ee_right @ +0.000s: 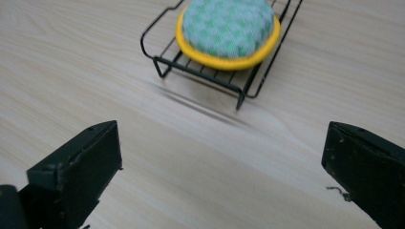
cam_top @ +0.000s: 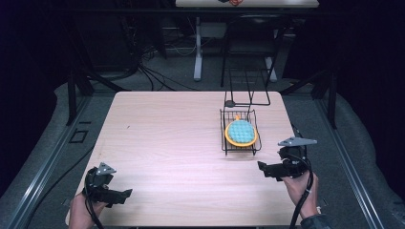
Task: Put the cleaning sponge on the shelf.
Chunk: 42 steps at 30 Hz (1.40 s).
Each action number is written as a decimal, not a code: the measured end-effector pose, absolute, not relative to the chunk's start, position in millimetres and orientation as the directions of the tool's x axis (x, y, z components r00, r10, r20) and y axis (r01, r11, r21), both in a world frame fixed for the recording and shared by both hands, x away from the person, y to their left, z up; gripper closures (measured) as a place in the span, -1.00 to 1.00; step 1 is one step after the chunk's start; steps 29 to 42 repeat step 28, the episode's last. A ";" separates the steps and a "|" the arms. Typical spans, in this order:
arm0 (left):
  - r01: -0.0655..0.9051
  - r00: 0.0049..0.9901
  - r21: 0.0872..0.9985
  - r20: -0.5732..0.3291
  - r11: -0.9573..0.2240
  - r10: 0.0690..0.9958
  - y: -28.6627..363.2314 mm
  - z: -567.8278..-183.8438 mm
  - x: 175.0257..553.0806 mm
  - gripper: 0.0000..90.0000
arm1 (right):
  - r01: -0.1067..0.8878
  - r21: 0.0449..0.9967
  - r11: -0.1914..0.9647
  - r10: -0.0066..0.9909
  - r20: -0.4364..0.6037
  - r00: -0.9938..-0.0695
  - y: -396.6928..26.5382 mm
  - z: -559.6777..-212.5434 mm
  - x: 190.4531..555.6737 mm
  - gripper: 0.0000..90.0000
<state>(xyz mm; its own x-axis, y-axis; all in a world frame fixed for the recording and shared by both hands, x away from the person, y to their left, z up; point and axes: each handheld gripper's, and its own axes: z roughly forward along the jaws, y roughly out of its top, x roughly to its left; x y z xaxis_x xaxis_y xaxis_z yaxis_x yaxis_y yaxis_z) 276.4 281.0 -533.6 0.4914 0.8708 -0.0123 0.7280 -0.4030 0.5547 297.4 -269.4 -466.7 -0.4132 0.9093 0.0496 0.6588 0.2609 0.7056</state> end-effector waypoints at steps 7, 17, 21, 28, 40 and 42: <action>0.727 0.487 0.558 -0.010 -0.400 0.873 280.0 -533.8 276.0 -1.00 | 0.700 0.678 0.223 0.925 0.079 -0.372 -287.2 -486.5 278.7 -1.00; 0.726 0.495 0.554 -0.009 -0.408 0.869 278.9 -534.5 276.7 -1.00 | 0.760 0.634 0.146 0.944 0.140 -0.298 -306.6 -523.9 261.4 -1.00; 0.728 0.499 0.548 -0.011 -0.412 0.866 278.3 -533.9 276.7 -1.00 | 0.787 0.600 0.145 0.947 0.146 -0.287 -311.8 -538.7 262.2 -1.00; 0.727 0.498 0.550 -0.010 -0.411 0.867 277.6 -534.5 277.7 -1.00 | 0.793 0.593 0.142 0.949 0.145 -0.279 -316.9 -542.0 260.8 -1.00; 0.727 0.498 0.550 -0.010 -0.411 0.867 277.6 -534.5 277.7 -1.00 | 0.793 0.593 0.142 0.949 0.145 -0.279 -316.9 -542.0 260.8 -1.00; 0.727 0.498 0.550 -0.010 -0.411 0.867 277.6 -534.5 277.7 -1.00 | 0.793 0.593 0.142 0.949 0.145 -0.279 -316.9 -542.0 260.8 -1.00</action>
